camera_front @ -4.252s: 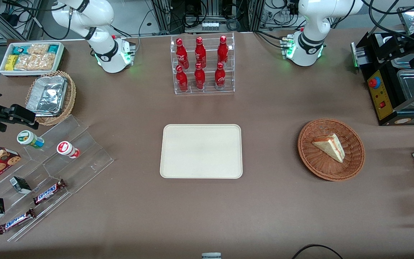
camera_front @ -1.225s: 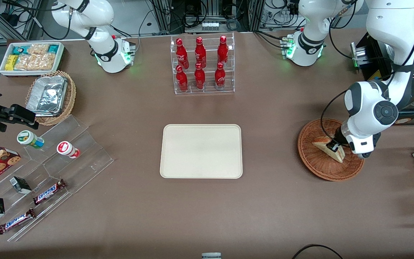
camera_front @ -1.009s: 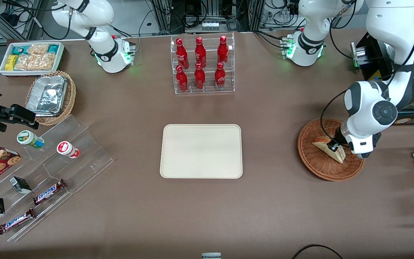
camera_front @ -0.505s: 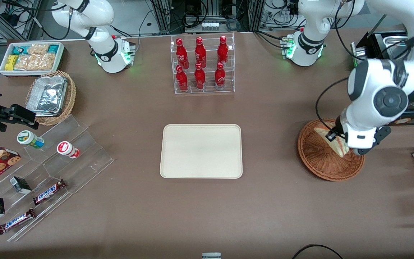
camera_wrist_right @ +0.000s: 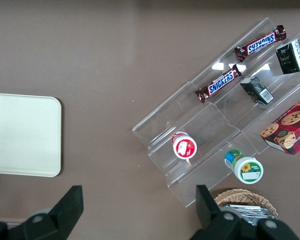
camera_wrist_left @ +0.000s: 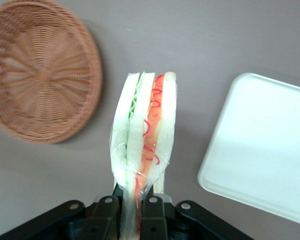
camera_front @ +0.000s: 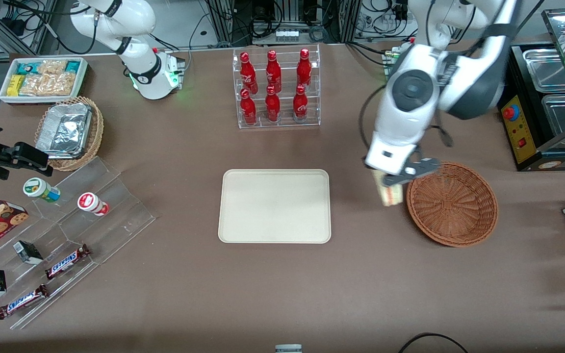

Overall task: Place sandwich from basket to tray
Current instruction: 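Lift the sandwich and carry it over the cream tray, then lower the sandwich onto the tray and open the left gripper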

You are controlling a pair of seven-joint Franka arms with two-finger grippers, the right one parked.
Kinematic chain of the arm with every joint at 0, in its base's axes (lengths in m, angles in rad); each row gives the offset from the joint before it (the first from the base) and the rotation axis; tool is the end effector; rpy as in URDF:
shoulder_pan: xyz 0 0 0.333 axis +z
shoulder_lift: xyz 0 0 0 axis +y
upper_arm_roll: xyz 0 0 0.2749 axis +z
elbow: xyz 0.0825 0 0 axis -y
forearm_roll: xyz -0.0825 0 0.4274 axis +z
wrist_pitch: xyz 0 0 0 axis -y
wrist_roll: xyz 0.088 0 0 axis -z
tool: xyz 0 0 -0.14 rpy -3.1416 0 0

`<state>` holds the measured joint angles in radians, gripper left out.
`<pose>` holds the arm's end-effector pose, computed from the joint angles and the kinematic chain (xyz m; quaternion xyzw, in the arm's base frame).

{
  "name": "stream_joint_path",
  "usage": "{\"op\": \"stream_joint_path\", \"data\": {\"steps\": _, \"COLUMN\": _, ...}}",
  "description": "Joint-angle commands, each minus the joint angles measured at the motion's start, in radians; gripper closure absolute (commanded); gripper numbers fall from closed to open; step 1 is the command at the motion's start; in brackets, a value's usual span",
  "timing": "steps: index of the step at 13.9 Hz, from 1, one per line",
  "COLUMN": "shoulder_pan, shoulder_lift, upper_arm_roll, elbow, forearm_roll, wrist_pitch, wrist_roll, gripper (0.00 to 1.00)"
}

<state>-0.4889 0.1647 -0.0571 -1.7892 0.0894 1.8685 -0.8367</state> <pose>0.5435 -0.3181 0.3609 -0.9899 -0.1300 0.0088 0.0559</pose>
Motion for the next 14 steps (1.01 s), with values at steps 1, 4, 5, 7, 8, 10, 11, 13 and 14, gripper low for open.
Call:
{"op": "stream_joint_path", "data": {"steps": 1, "shoulder_pan": -0.075, "shoulder_lift": 0.061, "upper_arm_roll": 0.016, "elbow": 0.030, "forearm_roll": -0.036, "wrist_pitch": 0.084, "wrist_roll": 0.014, "gripper": 0.97}}
{"op": "stream_joint_path", "data": {"steps": 4, "shoulder_pan": -0.157, "shoulder_lift": 0.140, "upper_arm_roll": 0.016, "elbow": 0.025, "forearm_roll": -0.036, "wrist_pitch": 0.151, "wrist_roll": 0.005, "gripper": 0.97}}
{"op": "stream_joint_path", "data": {"steps": 5, "shoulder_pan": -0.161, "shoulder_lift": 0.166, "upper_arm_roll": 0.016, "elbow": 0.025, "forearm_roll": -0.037, "wrist_pitch": 0.188, "wrist_roll": 0.005, "gripper": 0.97}}
{"op": "stream_joint_path", "data": {"steps": 7, "shoulder_pan": -0.194, "shoulder_lift": 0.197, "upper_arm_roll": 0.016, "elbow": 0.028, "forearm_roll": -0.042, "wrist_pitch": 0.250, "wrist_roll": -0.001, "gripper": 0.96}}
{"op": "stream_joint_path", "data": {"steps": 8, "shoulder_pan": -0.198, "shoulder_lift": 0.220, "upper_arm_roll": 0.016, "elbow": 0.028, "forearm_roll": -0.045, "wrist_pitch": 0.280, "wrist_roll": -0.002, "gripper": 0.96}}
{"op": "stream_joint_path", "data": {"steps": 10, "shoulder_pan": -0.221, "shoulder_lift": 0.278, "upper_arm_roll": 0.017, "elbow": 0.028, "forearm_roll": -0.043, "wrist_pitch": 0.375, "wrist_roll": -0.007, "gripper": 0.96}}
{"op": "stream_joint_path", "data": {"steps": 11, "shoulder_pan": -0.229, "shoulder_lift": 0.309, "upper_arm_roll": 0.017, "elbow": 0.033, "forearm_roll": -0.037, "wrist_pitch": 0.415, "wrist_roll": -0.031, "gripper": 0.96}}
{"op": "stream_joint_path", "data": {"steps": 13, "shoulder_pan": -0.247, "shoulder_lift": 0.369, "upper_arm_roll": 0.017, "elbow": 0.066, "forearm_roll": -0.023, "wrist_pitch": 0.429, "wrist_roll": -0.061, "gripper": 0.96}}
{"op": "stream_joint_path", "data": {"steps": 14, "shoulder_pan": -0.260, "shoulder_lift": 0.390, "upper_arm_roll": 0.017, "elbow": 0.077, "forearm_roll": -0.023, "wrist_pitch": 0.429, "wrist_roll": -0.062, "gripper": 0.96}}
